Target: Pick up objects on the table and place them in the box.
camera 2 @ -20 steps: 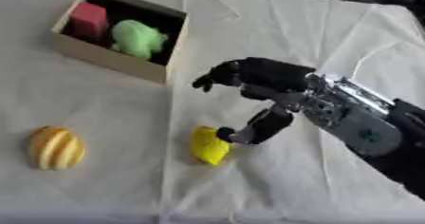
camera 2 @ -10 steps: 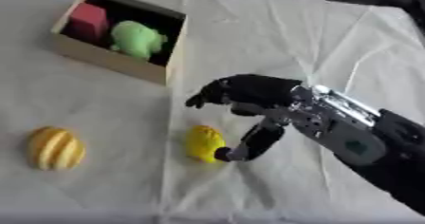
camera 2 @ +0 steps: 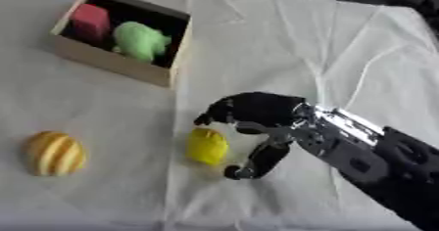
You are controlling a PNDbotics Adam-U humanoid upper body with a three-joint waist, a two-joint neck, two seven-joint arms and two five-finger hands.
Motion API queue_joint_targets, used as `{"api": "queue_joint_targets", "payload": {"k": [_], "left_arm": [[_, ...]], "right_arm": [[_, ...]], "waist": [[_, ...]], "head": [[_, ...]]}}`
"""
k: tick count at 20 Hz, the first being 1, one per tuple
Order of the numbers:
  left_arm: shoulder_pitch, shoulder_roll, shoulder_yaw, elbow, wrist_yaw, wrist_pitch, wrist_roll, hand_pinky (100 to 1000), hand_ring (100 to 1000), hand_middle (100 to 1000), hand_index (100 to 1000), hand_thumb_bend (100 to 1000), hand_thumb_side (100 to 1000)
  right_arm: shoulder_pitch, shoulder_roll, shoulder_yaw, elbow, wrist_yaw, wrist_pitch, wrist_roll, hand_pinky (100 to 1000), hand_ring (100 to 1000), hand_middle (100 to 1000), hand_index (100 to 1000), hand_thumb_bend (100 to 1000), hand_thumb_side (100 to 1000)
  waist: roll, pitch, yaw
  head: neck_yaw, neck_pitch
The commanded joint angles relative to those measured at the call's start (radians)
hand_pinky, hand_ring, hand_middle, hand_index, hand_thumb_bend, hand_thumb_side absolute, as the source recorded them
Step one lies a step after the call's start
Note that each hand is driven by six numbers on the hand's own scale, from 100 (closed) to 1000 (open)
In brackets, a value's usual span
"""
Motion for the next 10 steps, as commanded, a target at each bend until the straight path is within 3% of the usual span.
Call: {"api": "queue_joint_targets", "payload": {"k": [1,10], "left_arm": [[-0.015,0.012,-0.001,-0.013,0.003,0.0,-0.004,728,858,726,817,129,578],[-0.023,0.01,-0.002,-0.015,0.002,0.0,-0.005,728,859,727,817,126,578]], "right_arm": [[-0.003,0.012,-0.004,0.005,0.028,0.013,-0.017,844,884,778,923,405,269],[0.013,0.063,0.012,0.063,0.068,0.025,-0.055,834,870,744,906,362,270]], "waist": [[-0.005,-0.017,0.002],[-0.002,-0.01,0.008]], "head": [[-0.005,0.004],[-0.01,0.004]]}}
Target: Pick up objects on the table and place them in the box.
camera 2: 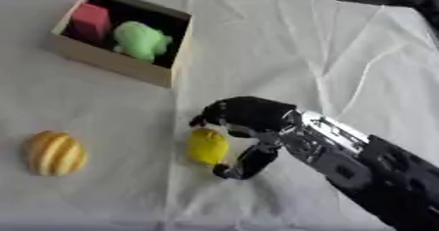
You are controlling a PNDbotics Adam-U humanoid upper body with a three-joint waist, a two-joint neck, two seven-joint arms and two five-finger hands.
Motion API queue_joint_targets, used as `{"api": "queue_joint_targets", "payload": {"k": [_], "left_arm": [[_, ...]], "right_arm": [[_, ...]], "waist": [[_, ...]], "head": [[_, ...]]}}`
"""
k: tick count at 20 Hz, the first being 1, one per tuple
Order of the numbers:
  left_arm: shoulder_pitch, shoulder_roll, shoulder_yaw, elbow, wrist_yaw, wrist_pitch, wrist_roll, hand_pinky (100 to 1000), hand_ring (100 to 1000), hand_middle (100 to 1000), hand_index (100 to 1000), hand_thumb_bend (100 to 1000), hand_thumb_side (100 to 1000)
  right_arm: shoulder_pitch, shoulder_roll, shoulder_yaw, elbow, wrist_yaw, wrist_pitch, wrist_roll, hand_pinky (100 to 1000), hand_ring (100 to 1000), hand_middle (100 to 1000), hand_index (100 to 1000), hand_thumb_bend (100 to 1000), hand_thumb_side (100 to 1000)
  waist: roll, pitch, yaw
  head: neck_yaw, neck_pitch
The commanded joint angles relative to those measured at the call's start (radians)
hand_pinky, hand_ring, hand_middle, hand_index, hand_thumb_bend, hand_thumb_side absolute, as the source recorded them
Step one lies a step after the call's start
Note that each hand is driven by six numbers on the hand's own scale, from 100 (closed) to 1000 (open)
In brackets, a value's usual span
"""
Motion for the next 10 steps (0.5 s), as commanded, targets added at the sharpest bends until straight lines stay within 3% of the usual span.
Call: {"api": "queue_joint_targets", "payload": {"k": [1,5,7,10], "left_arm": [[-0.012,0.01,0.003,-0.015,0.002,-0.001,-0.003,728,859,727,817,126,578],[-0.013,0.008,0.003,-0.015,0.003,-0.001,-0.005,728,859,727,817,125,580],[-0.012,0.007,0.003,-0.015,0.003,-0.001,-0.005,728,859,727,817,125,581],[-0.012,0.007,0.003,-0.014,0.004,-0.001,-0.005,729,859,727,817,124,582]], "right_arm": [[-0.002,-0.003,-0.002,0.01,0.013,0.004,-0.02,832,867,726,900,362,267],[-0.003,0.004,-0.001,0.022,0.026,0.016,-0.035,818,848,652,849,343,194],[-0.003,0.008,-0.001,0.027,0.032,0.026,-0.048,803,824,603,804,290,118],[-0.003,0.011,-0.003,0.023,0.011,0.044,-0.096,781,783,543,736,156,100]], "waist": [[-0.002,-0.011,0.002],[-0.002,-0.009,0.002],[-0.003,-0.008,0.002],[-0.002,-0.008,0.003]], "head": [[-0.005,0.004],[-0.007,0.004],[-0.007,0.004],[-0.006,0.004]]}}
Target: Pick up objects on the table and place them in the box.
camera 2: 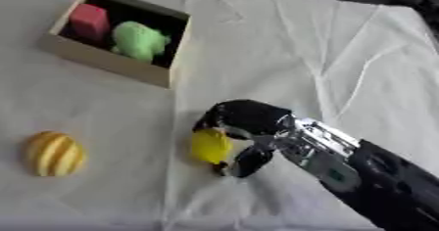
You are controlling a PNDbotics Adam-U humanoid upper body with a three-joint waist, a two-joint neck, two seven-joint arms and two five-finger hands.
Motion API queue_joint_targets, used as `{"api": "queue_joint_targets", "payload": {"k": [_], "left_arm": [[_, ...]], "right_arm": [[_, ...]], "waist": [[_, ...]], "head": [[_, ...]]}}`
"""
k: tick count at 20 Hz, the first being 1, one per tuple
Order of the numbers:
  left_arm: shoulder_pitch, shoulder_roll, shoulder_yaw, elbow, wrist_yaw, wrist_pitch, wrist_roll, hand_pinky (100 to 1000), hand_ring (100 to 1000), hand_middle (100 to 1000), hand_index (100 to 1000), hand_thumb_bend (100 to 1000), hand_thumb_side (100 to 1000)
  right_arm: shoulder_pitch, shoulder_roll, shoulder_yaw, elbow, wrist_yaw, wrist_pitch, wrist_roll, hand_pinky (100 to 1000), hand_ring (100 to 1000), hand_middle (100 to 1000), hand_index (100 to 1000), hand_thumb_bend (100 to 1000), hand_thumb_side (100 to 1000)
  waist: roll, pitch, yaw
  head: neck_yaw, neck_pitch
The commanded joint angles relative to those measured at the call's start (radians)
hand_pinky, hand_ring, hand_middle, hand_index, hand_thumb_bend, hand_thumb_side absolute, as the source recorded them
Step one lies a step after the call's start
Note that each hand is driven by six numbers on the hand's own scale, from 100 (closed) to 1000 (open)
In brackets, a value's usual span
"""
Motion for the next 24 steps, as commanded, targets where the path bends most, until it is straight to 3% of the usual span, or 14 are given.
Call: {"api": "queue_joint_targets", "payload": {"k": [1,10,15,19,24], "left_arm": [[-0.01,0.009,0.003,-0.014,0.004,-0.002,-0.003,729,859,728,817,124,582],[-0.001,0.012,0.005,-0.01,0.001,0.0,-0.006,730,860,729,818,121,585],[-0.01,0.012,-0.001,-0.013,0.0,0.0,-0.012,731,861,730,818,120,581],[-0.018,0.015,-0.006,-0.019,-0.002,-0.001,-0.017,731,861,730,818,117,579],[-0.027,0.011,-0.012,-0.026,-0.001,0.001,-0.024,730,862,731,818,115,580]], "right_arm": [[-0.006,-0.013,-0.007,-0.01,-0.022,0.016,-0.051,776,774,533,726,128,100],[-0.058,-0.073,-0.036,-0.1,-0.175,0.05,-0.124,757,736,508,701,100,100],[-0.244,-0.072,-0.053,-0.105,-0.256,0.082,-0.096,756,717,507,700,100,100],[-0.42,-0.039,-0.061,-0.094,-0.343,0.164,-0.017,757,700,503,697,100,100],[-0.616,0.044,-0.081,0.024,-0.409,0.208,0.032,758,690,502,700,100,100]], "waist": [[-0.002,-0.008,0.001],[-0.007,-0.022,-0.01],[-0.004,-0.027,-0.005],[0.001,-0.019,0.005],[0.009,-0.004,0.023]], "head": [[-0.002,0.004],[0.008,0.004],[-0.001,0.004],[-0.027,0.004],[-0.073,0.004]]}}
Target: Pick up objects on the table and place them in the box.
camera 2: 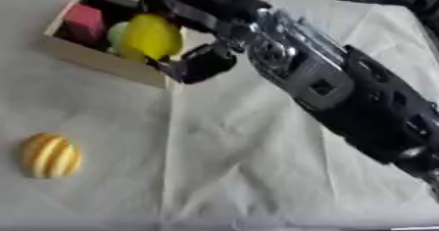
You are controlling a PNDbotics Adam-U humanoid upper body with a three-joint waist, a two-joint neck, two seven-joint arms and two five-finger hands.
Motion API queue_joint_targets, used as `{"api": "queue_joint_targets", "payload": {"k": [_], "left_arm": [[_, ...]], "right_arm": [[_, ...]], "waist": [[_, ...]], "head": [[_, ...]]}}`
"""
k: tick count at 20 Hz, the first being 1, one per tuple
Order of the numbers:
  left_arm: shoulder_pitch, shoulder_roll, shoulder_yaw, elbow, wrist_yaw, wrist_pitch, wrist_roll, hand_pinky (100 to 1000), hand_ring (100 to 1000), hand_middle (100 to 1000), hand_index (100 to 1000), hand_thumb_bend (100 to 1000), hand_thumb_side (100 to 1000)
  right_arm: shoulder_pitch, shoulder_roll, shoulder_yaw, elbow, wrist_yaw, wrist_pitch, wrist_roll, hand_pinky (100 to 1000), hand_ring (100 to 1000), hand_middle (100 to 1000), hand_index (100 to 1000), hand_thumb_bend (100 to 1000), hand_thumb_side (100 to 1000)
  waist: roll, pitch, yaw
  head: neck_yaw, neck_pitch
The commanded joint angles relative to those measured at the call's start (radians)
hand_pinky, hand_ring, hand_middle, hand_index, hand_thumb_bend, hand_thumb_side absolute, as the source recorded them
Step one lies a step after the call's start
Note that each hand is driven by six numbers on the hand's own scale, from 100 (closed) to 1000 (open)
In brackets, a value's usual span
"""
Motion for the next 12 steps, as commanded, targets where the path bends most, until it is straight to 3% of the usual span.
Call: {"api": "queue_joint_targets", "payload": {"k": [1,6,12], "left_arm": [[-0.018,0.015,-0.002,-0.024,0.001,0.0,-0.008,730,862,731,818,114,581],[-0.029,0.016,-0.009,-0.023,0.003,0.003,-0.016,730,863,732,818,111,583],[-0.041,0.012,-0.016,-0.024,0.006,0.004,-0.023,730,864,732,818,109,584]], "right_arm": [[-0.085,0.04,-0.026,0.082,-0.041,0.013,0.019,759,692,504,701,100,100],[-0.221,0.143,-0.024,0.323,0.007,-0.024,0.011,760,698,509,704,100,100],[-0.295,0.257,-0.052,0.636,0.178,-0.115,-0.046,761,710,518,710,100,100]], "waist": [[0.01,-0.001,0.008],[0.009,0.011,0.028],[0.006,0.023,0.051]], "head": [[-0.023,0.004],[-0.037,0.004],[-0.044,0.004]]}}
